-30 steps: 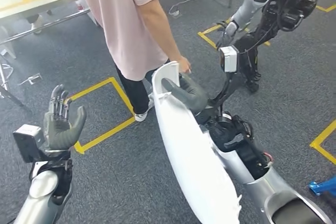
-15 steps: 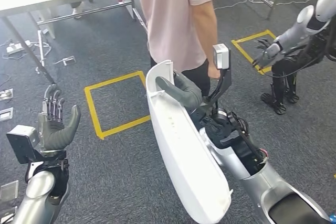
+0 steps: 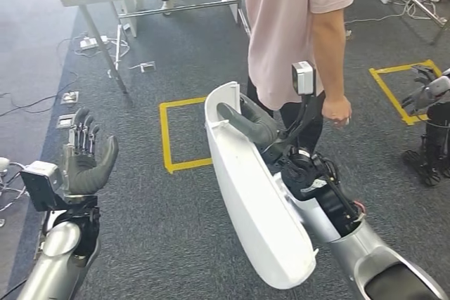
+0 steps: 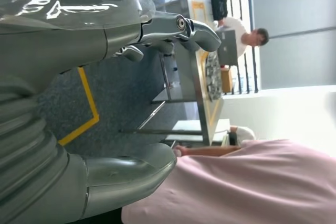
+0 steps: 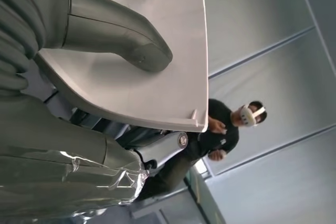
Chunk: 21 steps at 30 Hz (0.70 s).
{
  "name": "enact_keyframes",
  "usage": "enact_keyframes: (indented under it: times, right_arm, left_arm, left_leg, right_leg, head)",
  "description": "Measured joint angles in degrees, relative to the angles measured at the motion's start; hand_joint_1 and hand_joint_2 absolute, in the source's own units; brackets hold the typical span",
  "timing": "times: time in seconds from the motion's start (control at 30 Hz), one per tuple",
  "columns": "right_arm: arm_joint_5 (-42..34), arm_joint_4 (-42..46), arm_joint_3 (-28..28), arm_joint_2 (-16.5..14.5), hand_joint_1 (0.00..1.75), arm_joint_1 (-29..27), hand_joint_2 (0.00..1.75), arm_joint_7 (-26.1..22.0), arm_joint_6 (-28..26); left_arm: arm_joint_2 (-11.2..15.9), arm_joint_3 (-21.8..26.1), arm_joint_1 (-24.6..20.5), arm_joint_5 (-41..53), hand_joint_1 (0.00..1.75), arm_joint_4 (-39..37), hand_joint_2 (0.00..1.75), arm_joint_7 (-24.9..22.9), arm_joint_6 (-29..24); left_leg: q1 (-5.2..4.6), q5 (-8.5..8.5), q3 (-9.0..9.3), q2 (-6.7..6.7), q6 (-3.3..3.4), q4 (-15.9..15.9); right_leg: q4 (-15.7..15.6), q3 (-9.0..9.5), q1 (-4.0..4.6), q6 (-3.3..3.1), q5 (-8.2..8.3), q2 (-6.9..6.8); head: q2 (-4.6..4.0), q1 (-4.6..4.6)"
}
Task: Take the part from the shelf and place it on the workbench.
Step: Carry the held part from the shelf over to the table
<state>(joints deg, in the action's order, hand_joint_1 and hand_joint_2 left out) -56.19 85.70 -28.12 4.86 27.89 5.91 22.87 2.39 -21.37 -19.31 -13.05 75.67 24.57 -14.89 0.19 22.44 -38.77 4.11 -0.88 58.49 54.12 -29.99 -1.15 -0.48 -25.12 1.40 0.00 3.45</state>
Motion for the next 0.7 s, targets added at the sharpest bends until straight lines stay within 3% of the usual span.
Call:
enact_keyframes:
  times: [0.03, 0.1, 0.17, 0.23, 0.3, 0.37, 0.4, 0.43, 0.5, 0.57, 0.63, 0.67, 0.7]
  right_arm:
    - [-0.01, -0.05, -0.01, -0.01, 1.75, 0.06, 1.75, -0.01, 0.0]
    - [-0.01, -0.23, -0.02, -0.01, 1.75, 0.01, 1.75, -0.01, -0.01]
    - [-0.01, -0.33, -0.04, -0.01, 1.75, -0.11, 1.75, 0.01, -0.01]
    - [-0.01, -0.34, -0.07, -0.01, 1.75, -0.11, 1.75, 0.0, -0.01]
    - [0.0, -0.35, -0.08, -0.01, 1.75, 0.02, 1.75, -0.01, 0.0]
    - [0.0, -0.38, -0.15, -0.01, 1.75, 0.16, 1.75, -0.02, 0.02]
    - [0.0, -0.44, -0.21, -0.02, 1.75, 0.22, 1.75, -0.01, 0.03]
    - [-0.01, -0.5, -0.26, -0.02, 1.75, 0.24, 1.75, -0.01, 0.04]
    - [-0.08, -0.62, -0.31, -0.02, 1.75, 0.28, 1.75, -0.01, 0.03]
    - [-0.2, -0.72, -0.31, -0.01, 1.75, 0.24, 1.75, -0.03, -0.02]
    - [-0.11, -0.87, -0.34, -0.01, 1.75, 0.05, 1.75, 0.02, -0.3]
    - [0.14, -0.98, -0.36, -0.01, 1.75, -0.04, 1.75, 0.04, -0.57]
    - [0.5, -1.07, -0.39, -0.01, 1.75, -0.1, 1.75, 0.07, -0.88]
  left_arm:
    - [-0.02, -0.01, -0.13, 0.01, 0.0, -0.04, 1.75, 0.02, -0.01]
    - [-0.04, -0.01, -0.15, 0.01, 0.0, -0.14, 1.75, 0.04, -0.01]
    - [-0.05, -0.01, 0.01, 0.01, 0.0, -0.25, 1.75, 0.04, -0.01]
    - [-0.03, -0.01, 0.0, 0.0, 0.0, -0.29, 1.75, 0.04, -0.01]
    - [-0.03, -0.01, -0.2, -0.01, 0.0, -0.29, 1.75, 0.07, -0.02]
    - [-0.05, -0.01, -0.33, -0.07, 0.0, -0.33, 1.75, 0.11, -0.02]
    - [-0.05, -0.01, -0.33, -0.11, 0.0, -0.38, 1.75, 0.13, -0.02]
    - [-0.05, -0.01, -0.32, -0.16, 0.0, -0.43, 1.75, 0.14, -0.03]
    - [-0.05, -0.01, -0.39, -0.26, 0.0, -0.49, 1.75, 0.2, -0.1]
    - [-0.14, -0.01, -0.44, -0.36, 0.0, -0.5, 1.75, 0.27, -0.24]
    - [-0.25, -0.01, -0.37, -0.5, 0.0, -0.54, 1.75, 0.28, -0.45]
    - [-0.26, -0.01, -0.34, -0.61, 0.0, -0.56, 1.75, 0.27, -0.56]
    - [-0.27, -0.01, -0.32, -0.72, 0.0, -0.59, 1.75, 0.25, -0.63]
  left_leg:
    - [-0.04, 1.69, -1.63, -1.88, -0.26, 3.38]
    - [0.23, 5.17, -5.9, -3.57, -0.66, 11.96]
    - [0.5, 5.33, -7.07, -3.84, -0.85, 14.38]
    - [0.67, 1.92, -3.12, -4.9, -0.82, 7.44]
    - [0.32, -0.59, 1.63, -7.34, -0.38, -1.02]
    - [-0.13, -0.8, 3.06, -8.07, 0.39, -3.91]
    - [-0.11, -0.84, 2.95, -7.28, 0.86, -3.87]
    - [-0.04, -0.82, 2.96, -6.74, 1.21, -3.89]
    - [0.19, -0.87, 3.11, -5.8, 1.91, -4.05]
    - [0.21, -0.82, 3.21, -5.02, 2.4, -4.07]
    - [0.05, -0.74, 3.27, -4.2, 2.63, -4.03]
    - [-0.03, -0.7, 3.35, -3.78, 2.68, -4.0]
    - [-0.1, -0.65, 3.46, -3.41, 2.71, -3.97]
  right_leg:
    - [-0.08, -0.01, 0.13, -0.15, 0.06, -0.7]
    - [-0.09, -0.18, 0.21, -0.28, 0.05, -2.39]
    - [-0.08, -0.27, 0.17, -0.26, -0.01, -4.09]
    - [-0.08, -0.09, 0.13, 0.0, -0.19, -5.56]
    - [-0.02, 0.11, 0.52, 0.55, -0.55, -6.76]
    - [-0.04, 0.31, 0.95, 1.15, -0.86, -7.85]
    - [-0.08, 0.44, 0.94, 1.42, -0.98, -8.38]
    - [0.07, 0.43, 0.8, 1.76, -1.32, -8.26]
    - [2.71, -0.68, 0.47, 2.25, -3.31, -5.85]
    - [10.39, -4.28, 0.44, 2.4, -7.07, -2.59]
    - [17.95, -8.27, 0.58, 2.38, -9.44, -1.53]
    - [18.86, -9.06, 0.61, 2.27, -8.95, -1.45]
    - [17.61, -8.82, 0.61, 2.11, -7.48, -1.45]
  head:
    - [0.0, -0.43]
    - [0.0, -1.1]
    - [0.0, -1.68]
    - [0.0, -2.09]
    - [0.0, -2.34]
    - [0.0, -2.12]
    - [0.0, -1.91]
    - [0.0, -1.73]
    - [0.0, -1.43]
    - [0.0, -0.74]
    - [0.0, -0.07]
    - [0.0, 0.15]
    - [0.0, 0.29]
